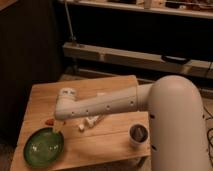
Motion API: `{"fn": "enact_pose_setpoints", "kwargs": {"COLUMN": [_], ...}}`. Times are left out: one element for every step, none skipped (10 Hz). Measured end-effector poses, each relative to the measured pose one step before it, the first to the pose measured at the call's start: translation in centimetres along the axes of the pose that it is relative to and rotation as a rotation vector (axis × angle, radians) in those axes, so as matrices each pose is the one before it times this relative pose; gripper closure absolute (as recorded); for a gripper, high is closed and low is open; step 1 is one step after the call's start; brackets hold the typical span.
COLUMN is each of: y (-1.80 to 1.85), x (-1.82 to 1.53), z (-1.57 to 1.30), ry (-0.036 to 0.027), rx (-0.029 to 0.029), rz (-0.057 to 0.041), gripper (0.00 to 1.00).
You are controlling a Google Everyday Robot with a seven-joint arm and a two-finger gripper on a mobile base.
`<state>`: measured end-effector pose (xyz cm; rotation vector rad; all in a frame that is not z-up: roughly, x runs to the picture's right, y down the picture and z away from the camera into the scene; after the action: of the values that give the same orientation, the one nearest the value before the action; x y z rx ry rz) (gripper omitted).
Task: Place the pepper in the ceramic bowl
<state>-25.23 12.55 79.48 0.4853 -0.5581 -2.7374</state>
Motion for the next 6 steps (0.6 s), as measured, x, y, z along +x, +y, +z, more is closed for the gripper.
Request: {"fn": "enact_pose_setpoints", "kwargs": {"y": [0.397,0.119,0.118,0.414,0.295,0.168], "x": [-0.360,-0.244,-0.295,-1.071,-0.447,-0.291], "z": [0.137,0.532,0.612,0.688,0.165,0.220], "ry": [-0.00606,-0.00724,-0.00973,-0.01597,-0.00155,0.00537], "rx": [0.01416,0.01154,0.00973,0.00945,0.00038,0.00695], "rz": [0.00621,-0.00045,-0.00256,0.00063,-0.00774,-0.01384], "gripper": [0.00,0.00,0.00,0.00,0.00,0.00]}}
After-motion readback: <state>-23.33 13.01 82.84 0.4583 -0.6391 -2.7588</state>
